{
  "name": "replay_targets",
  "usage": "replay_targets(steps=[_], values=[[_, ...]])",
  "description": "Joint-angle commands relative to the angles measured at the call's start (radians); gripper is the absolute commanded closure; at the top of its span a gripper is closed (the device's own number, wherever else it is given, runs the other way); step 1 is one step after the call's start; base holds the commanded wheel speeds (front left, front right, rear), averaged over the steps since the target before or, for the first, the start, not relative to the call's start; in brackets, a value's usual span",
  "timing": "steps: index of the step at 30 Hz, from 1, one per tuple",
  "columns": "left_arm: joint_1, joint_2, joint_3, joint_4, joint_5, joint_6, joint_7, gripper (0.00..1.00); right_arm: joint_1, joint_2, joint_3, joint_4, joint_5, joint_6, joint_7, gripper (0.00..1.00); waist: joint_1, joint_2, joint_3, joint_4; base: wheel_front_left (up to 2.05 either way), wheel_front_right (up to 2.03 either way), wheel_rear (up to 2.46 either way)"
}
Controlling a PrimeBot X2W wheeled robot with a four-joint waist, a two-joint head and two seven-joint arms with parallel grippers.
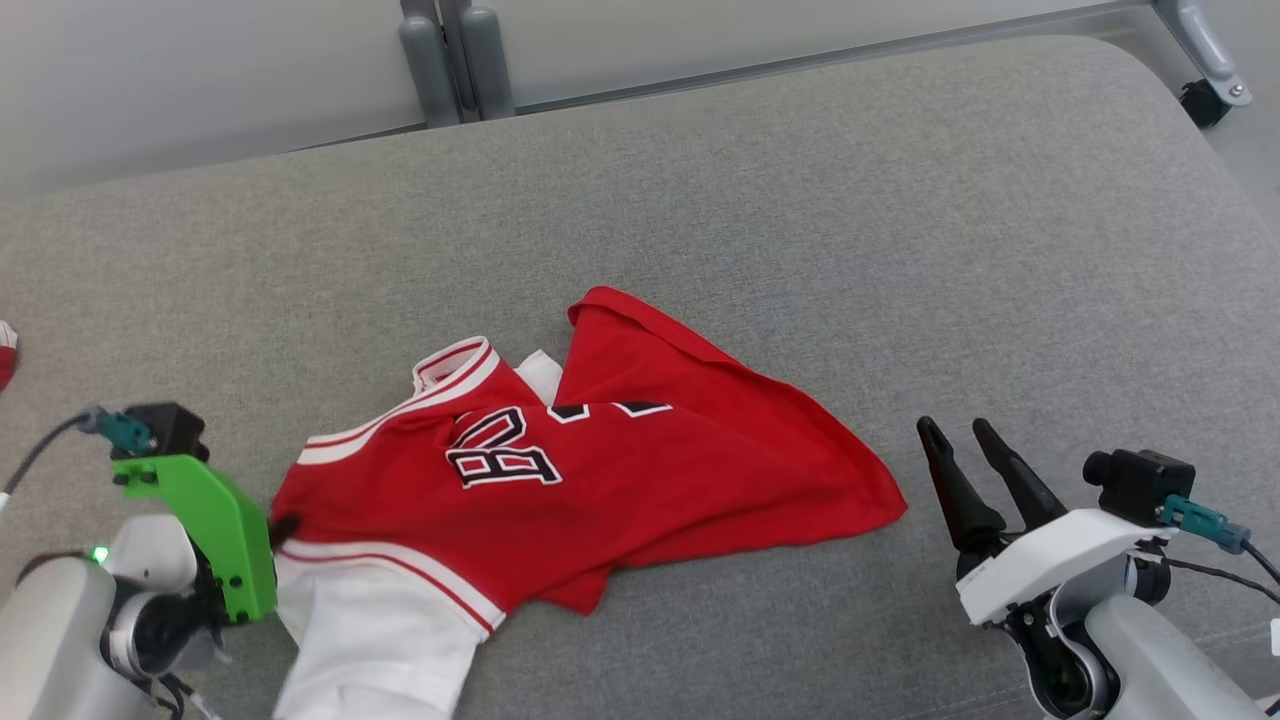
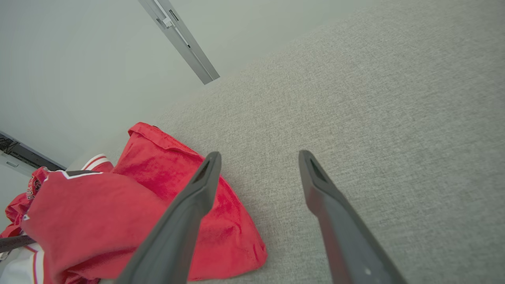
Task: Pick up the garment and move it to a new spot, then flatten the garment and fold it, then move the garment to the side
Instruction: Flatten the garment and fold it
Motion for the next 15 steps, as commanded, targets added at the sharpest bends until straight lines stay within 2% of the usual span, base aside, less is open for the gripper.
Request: replay_targets(steps=[1, 6, 11, 12, 13, 15], values=[[-0.041, 0.013, 0.017, -0.009, 0.024, 0.006, -0.036, 1.00, -0.014, -0.005, -0.004, 0.003, -0.005, 0.000, -0.003, 0.00, 0.0000, 0.0000, 0.003, 0.001, 0.00, 0.00, 0.00], [-0.112, 0.013, 0.034, 0.017, 0.087, 0.022, -0.161, 1.00, -0.022, -0.003, -0.003, 0.002, -0.012, 0.000, -0.003, 0.00, 0.0000, 0.0000, 0.019, 0.001, 0.00, 0.00, 0.00], [-0.178, 0.005, 0.026, 0.111, 0.117, 0.013, -0.209, 1.00, -0.042, -0.002, 0.007, -0.001, -0.014, 0.000, -0.003, 0.00, 0.0000, 0.0000, 0.040, -0.005, 0.00, 0.00, 0.00], [-0.193, 0.000, 0.025, 0.137, 0.118, 0.010, -0.216, 0.28, -0.045, -0.001, 0.009, -0.001, -0.015, 0.000, -0.003, 0.00, 0.0000, 0.0000, 0.043, -0.006, 0.00, 0.00, 0.00], [-0.201, -0.005, 0.024, 0.160, 0.116, 0.009, -0.216, 0.00, -0.047, 0.001, 0.010, 0.000, -0.017, 0.000, -0.003, 0.00, 0.0000, 0.0000, 0.045, -0.007, 0.00, 0.00, 0.00], [-0.220, -0.004, 0.019, 0.198, 0.126, 0.006, -0.230, 0.00, -0.052, 0.003, 0.013, 0.003, -0.020, 0.000, -0.003, 0.00, 0.0000, 0.0000, 0.049, -0.009, 0.00, 0.00, 0.00]])
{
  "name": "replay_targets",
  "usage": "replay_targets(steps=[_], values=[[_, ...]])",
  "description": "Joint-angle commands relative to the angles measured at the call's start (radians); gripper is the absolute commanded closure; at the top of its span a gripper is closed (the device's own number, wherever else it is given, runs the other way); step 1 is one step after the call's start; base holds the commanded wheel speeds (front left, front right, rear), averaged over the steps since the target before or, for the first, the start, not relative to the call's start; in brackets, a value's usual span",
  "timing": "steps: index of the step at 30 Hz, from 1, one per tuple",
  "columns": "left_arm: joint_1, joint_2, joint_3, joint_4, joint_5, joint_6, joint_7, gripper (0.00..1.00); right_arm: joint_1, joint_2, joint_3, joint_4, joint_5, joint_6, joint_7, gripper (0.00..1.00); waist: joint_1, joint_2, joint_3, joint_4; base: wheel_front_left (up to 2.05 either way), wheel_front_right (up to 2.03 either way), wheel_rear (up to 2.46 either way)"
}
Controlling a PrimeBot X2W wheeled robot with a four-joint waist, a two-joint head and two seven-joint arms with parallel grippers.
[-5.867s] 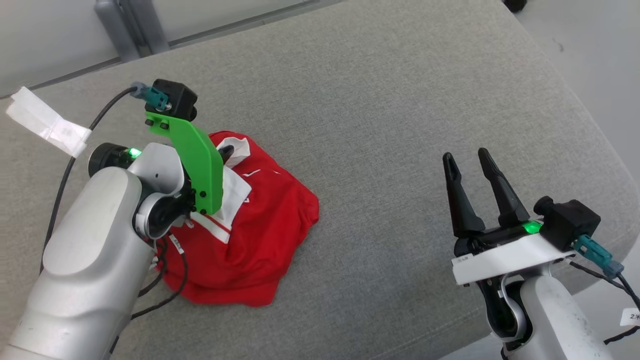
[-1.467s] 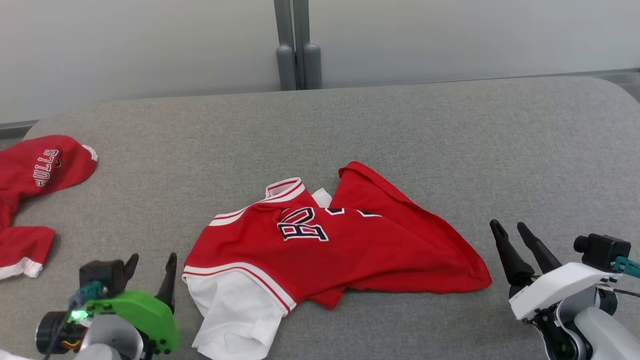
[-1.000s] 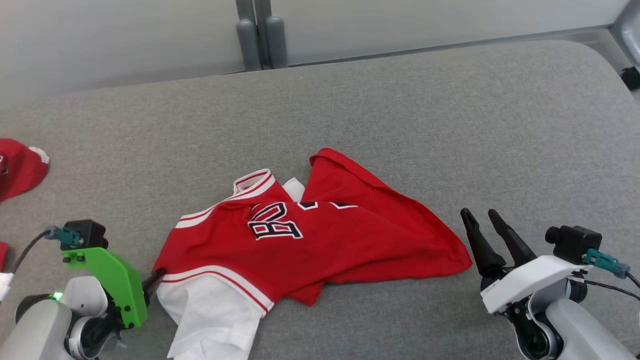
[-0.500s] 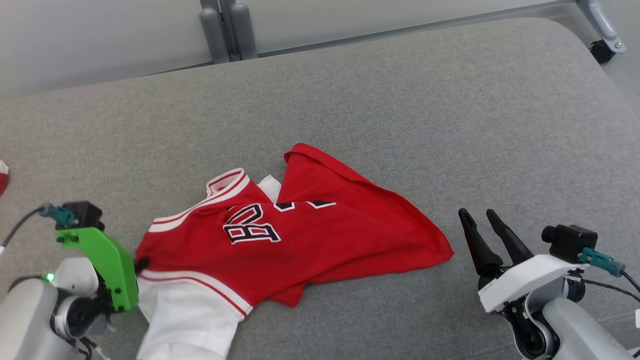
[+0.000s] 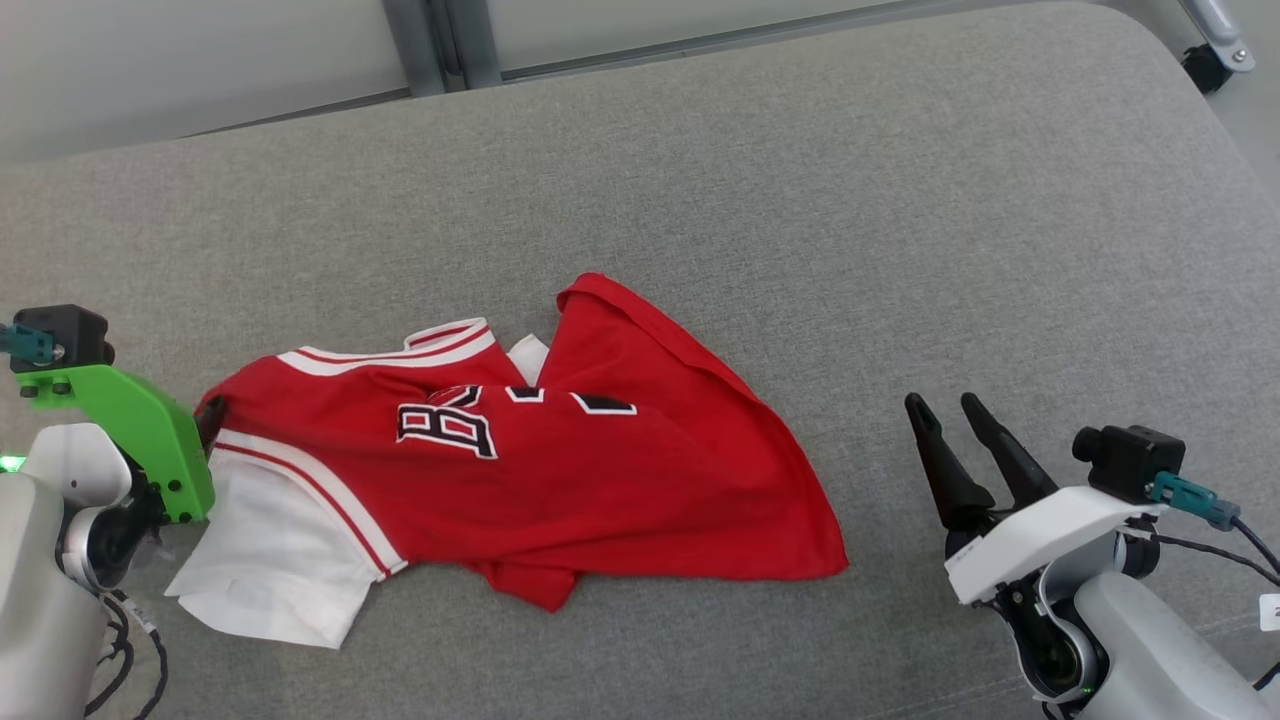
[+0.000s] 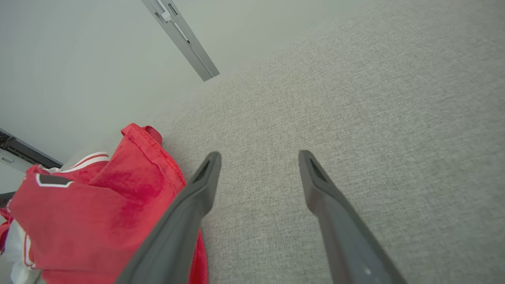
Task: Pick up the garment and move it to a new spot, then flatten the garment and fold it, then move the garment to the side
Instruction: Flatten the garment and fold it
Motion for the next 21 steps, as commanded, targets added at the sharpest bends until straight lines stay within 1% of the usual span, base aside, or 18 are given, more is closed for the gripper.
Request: replay_targets(steps=[1, 6, 7, 11, 14, 18, 21], values=[[-0.024, 0.003, -0.002, 0.018, 0.008, -0.009, -0.016, 0.00, -0.012, 0.002, 0.001, 0.002, -0.011, 0.000, -0.003, 0.00, 0.0000, 0.0000, 0.003, -0.002, 0.00, 0.00, 0.00], [-0.017, 0.038, -0.029, 0.018, 0.041, -0.032, -0.078, 0.00, 0.014, 0.003, -0.019, 0.008, -0.014, 0.000, -0.003, 0.00, 0.0000, 0.0000, -0.013, 0.019, 0.00, 0.00, 0.00], [-0.005, 0.040, -0.034, 0.014, 0.037, -0.036, -0.072, 0.00, 0.018, 0.002, -0.024, 0.009, -0.015, 0.000, -0.003, 0.00, 0.0000, 0.0000, -0.017, 0.025, 0.00, 0.00, 0.00], [0.045, 0.066, -0.073, -0.027, 0.014, -0.049, 0.010, 0.00, 0.036, 0.003, -0.026, 0.008, -0.022, 0.000, -0.003, 0.00, 0.0000, 0.0000, -0.038, 0.052, 0.00, 0.00, 0.00], [0.088, 0.086, -0.093, -0.094, -0.035, -0.054, 0.098, 0.00, 0.043, 0.000, -0.024, 0.009, -0.024, 0.000, -0.003, 0.00, 0.0000, 0.0000, -0.051, 0.065, 0.00, 0.00, 0.00], [0.147, 0.124, -0.098, -0.180, -0.089, -0.057, 0.191, 0.00, 0.049, -0.005, -0.019, 0.009, -0.024, 0.000, -0.003, 0.00, 0.0000, 0.0000, -0.059, 0.074, 0.00, 0.00, 0.00], [0.181, 0.142, -0.091, -0.242, -0.126, -0.056, 0.239, 0.00, 0.051, -0.008, -0.016, 0.011, -0.021, 0.000, -0.003, 0.00, 0.0000, 0.0000, -0.063, 0.075, 0.00, 0.00, 0.00]])
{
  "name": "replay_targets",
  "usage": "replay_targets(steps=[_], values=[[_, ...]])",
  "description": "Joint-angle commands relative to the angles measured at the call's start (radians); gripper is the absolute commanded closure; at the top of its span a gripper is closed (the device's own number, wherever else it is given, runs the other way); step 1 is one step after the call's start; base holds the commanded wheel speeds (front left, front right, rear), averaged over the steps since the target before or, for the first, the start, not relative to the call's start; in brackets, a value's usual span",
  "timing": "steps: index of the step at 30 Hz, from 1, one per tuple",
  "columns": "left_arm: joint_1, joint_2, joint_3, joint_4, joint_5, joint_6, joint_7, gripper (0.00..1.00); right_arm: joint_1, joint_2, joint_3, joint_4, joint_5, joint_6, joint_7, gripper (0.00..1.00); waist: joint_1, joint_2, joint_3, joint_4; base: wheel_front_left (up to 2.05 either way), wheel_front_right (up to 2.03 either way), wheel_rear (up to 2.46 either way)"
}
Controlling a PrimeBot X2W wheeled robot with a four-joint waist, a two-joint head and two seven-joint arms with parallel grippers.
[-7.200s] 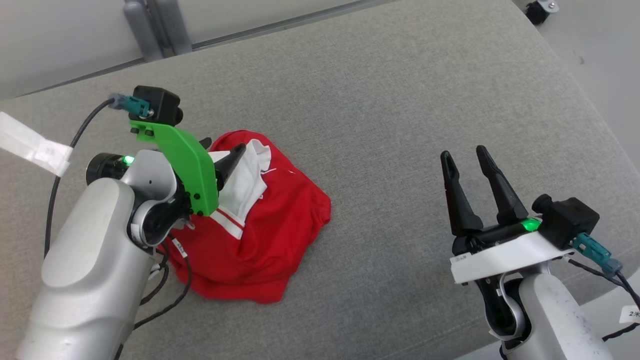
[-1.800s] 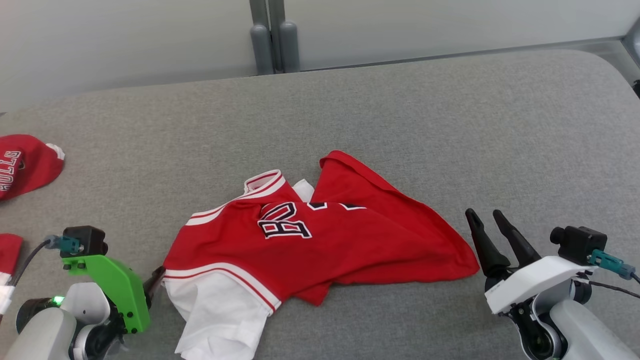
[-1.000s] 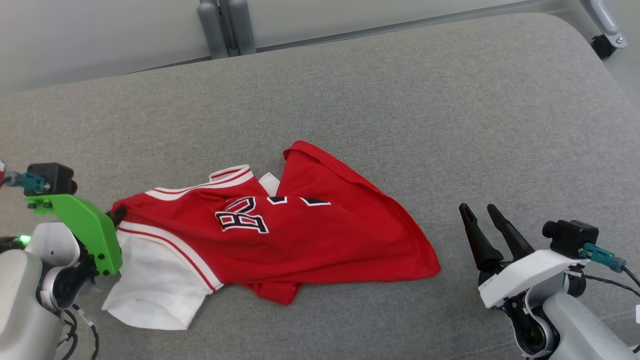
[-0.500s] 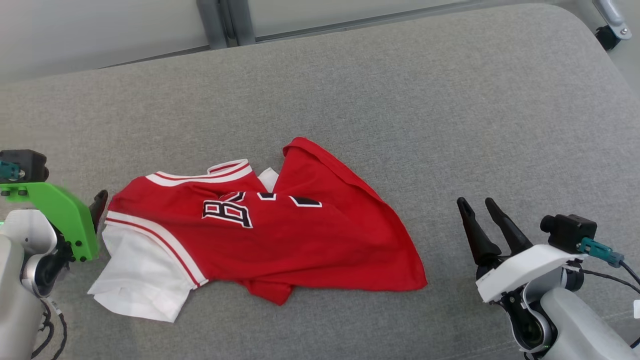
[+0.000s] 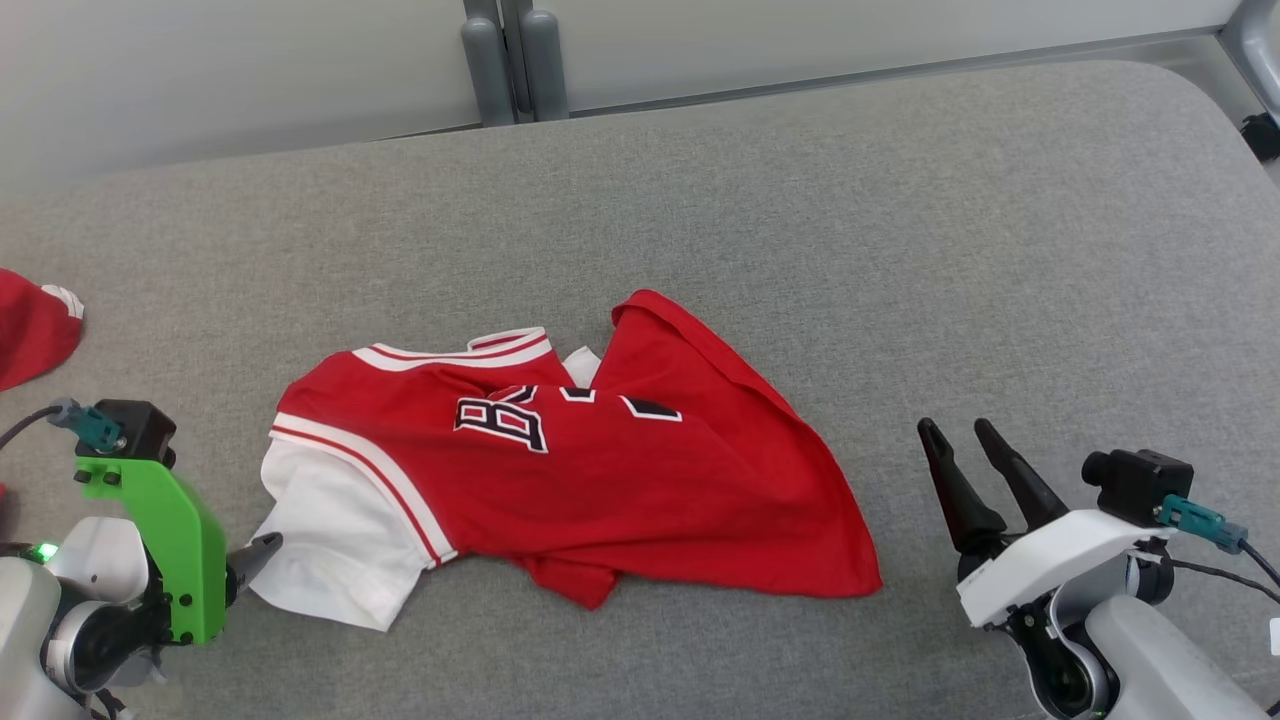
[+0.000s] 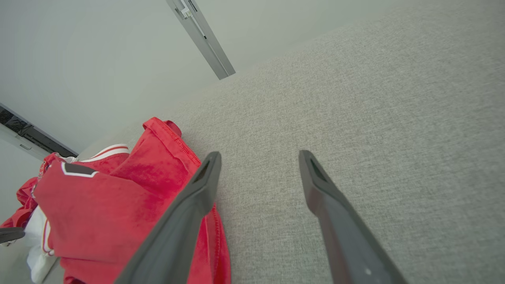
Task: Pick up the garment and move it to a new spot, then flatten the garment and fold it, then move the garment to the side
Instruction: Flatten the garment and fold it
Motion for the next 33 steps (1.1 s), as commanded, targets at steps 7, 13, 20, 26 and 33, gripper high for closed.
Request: replay_targets(steps=[7, 13, 20, 26, 33], values=[[0.048, 0.012, -0.002, -0.046, -0.022, 0.016, 0.019, 0.00, -0.003, -0.006, 0.024, 0.014, 0.009, 0.000, -0.003, 0.00, 0.0000, 0.0000, -0.002, -0.008, 0.00, 0.00, 0.00], [0.026, -0.010, -0.020, 0.003, -0.009, 0.010, -0.001, 0.96, -0.014, -0.012, 0.037, 0.023, 0.018, 0.000, -0.003, 0.00, 0.0000, 0.0000, -0.002, -0.012, 0.00, 0.00, 0.00], [0.018, 0.009, -0.041, -0.017, -0.014, 0.000, 0.001, 1.00, -0.002, -0.005, 0.028, 0.026, 0.020, 0.000, -0.003, 0.00, 0.0000, 0.0000, -0.008, 0.001, 0.00, 0.00, 0.00], [0.054, 0.025, -0.059, -0.117, -0.049, -0.003, 0.044, 1.00, 0.010, -0.001, 0.022, 0.030, 0.020, 0.000, -0.003, 0.00, 0.0000, 0.0000, -0.015, 0.016, 0.00, 0.00, 0.00], [0.096, 0.014, -0.110, -0.213, -0.056, 0.020, 0.115, 1.00, 0.008, -0.004, 0.033, 0.039, 0.026, 0.000, -0.003, 0.00, 0.0000, 0.0000, -0.028, 0.028, 0.00, 0.00, 0.00]])
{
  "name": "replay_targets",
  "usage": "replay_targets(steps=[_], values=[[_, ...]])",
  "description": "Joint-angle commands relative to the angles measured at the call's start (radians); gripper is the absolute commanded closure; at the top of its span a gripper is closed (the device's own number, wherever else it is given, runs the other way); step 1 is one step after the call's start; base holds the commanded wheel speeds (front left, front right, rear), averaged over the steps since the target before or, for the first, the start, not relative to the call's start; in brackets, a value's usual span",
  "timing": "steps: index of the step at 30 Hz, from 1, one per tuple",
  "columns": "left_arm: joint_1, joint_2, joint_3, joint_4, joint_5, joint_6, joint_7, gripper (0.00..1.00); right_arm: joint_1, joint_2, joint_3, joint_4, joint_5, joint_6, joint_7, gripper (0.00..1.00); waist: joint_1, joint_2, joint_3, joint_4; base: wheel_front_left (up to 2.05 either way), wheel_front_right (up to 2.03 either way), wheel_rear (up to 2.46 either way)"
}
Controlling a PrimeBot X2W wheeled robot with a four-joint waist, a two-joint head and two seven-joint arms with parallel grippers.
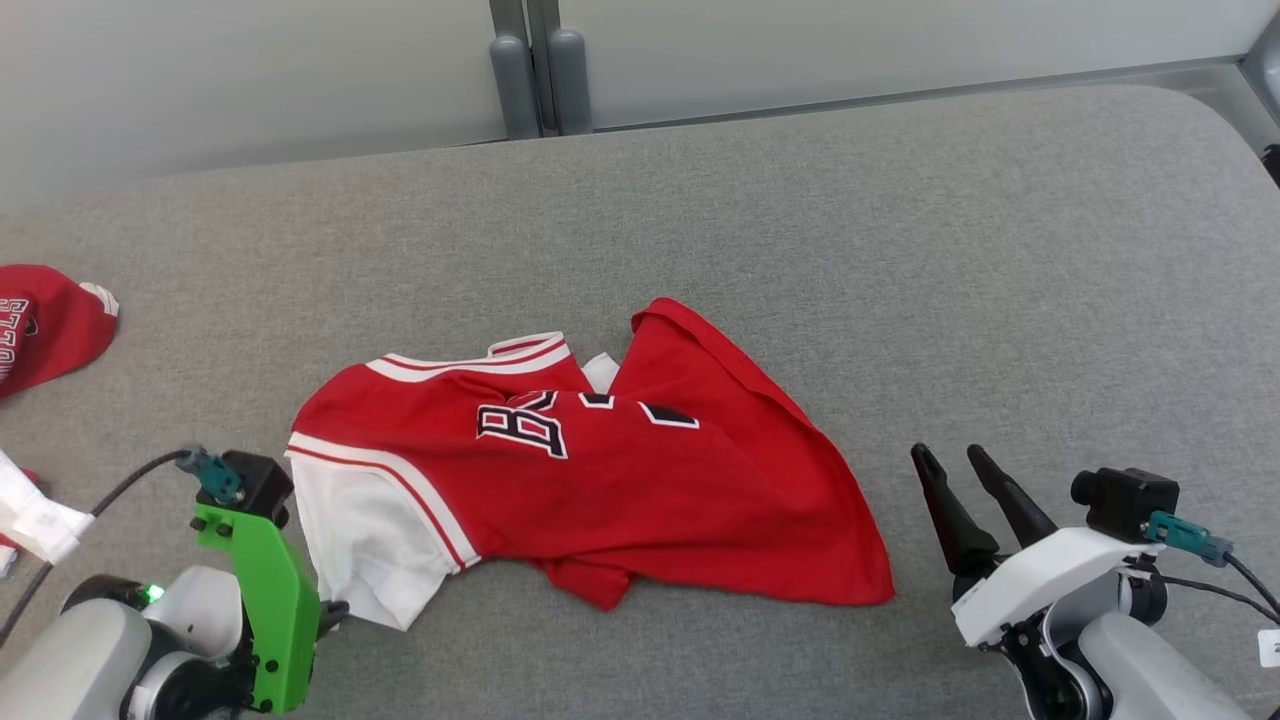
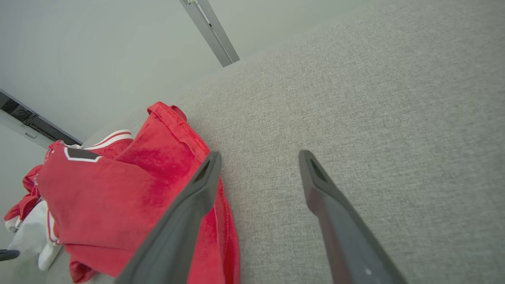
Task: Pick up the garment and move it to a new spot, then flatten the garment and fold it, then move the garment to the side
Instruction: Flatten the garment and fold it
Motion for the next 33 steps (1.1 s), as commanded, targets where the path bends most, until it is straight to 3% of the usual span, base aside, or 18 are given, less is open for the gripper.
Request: replay_targets(steps=[1, 3, 4, 5, 10, 15, 20, 24, 33], values=[[0.016, -0.008, -0.009, 0.011, 0.009, 0.007, 0.002, 1.00, -0.003, 0.000, 0.006, 0.005, 0.006, 0.000, -0.003, 0.00, 0.0000, 0.0000, -0.004, 0.000, 0.00, 0.00, 0.00], [0.023, -0.025, -0.020, 0.039, 0.013, 0.010, -0.002, 0.53, -0.010, 0.002, 0.014, 0.009, 0.009, 0.000, -0.003, 0.00, 0.0000, 0.0000, -0.009, -0.002, 0.00, 0.00, 0.00], [0.023, -0.034, -0.023, 0.058, 0.014, 0.012, -0.008, 0.06, -0.012, 0.002, 0.017, 0.011, 0.011, 0.000, -0.003, 0.00, 0.0000, 0.0000, -0.012, -0.004, 0.00, 0.00, 0.00], [0.022, -0.038, -0.024, 0.075, 0.014, 0.011, -0.015, 0.00, -0.014, 0.003, 0.022, 0.014, 0.013, 0.000, -0.003, 0.00, 0.0000, 0.0000, -0.013, -0.006, 0.00, 0.00, 0.00], [-0.004, -0.014, 0.006, 0.095, 0.019, 0.014, -0.050, 0.00, -0.001, -0.007, 0.018, 0.016, 0.022, 0.000, -0.003, 0.00, 0.0000, 0.0000, -0.023, -0.007, 0.00, 0.00, 0.00], [0.008, 0.028, 0.071, 0.016, -0.036, 0.027, -0.065, 0.00, 0.017, -0.010, 0.008, 0.016, 0.022, 0.000, -0.003, 0.00, 0.0000, 0.0000, -0.033, 0.001, 0.00, 0.00, 0.00], [0.039, 0.066, 0.123, -0.038, -0.028, 0.066, -0.113, 0.00, 0.018, -0.007, 0.009, 0.012, 0.016, 0.000, -0.003, 0.00, 0.0000, 0.0000, -0.033, 0.004, 0.00, 0.00, 0.00], [0.072, 0.036, 0.117, 0.003, -0.043, 0.073, -0.137, 0.00, 0.006, -0.005, 0.020, 0.010, 0.016, 0.000, -0.003, 0.00, 0.0000, 0.0000, -0.031, -0.006, 0.00, 0.00, 0.00], [0.069, -0.002, 0.084, 0.128, -0.043, 0.045, -0.143, 0.00, -0.007, -0.019, 0.020, 0.009, 0.023, 0.000, -0.003, 0.00, 0.0000, 0.0000, -0.015, -0.032, 0.00, 0.00, 0.00]])
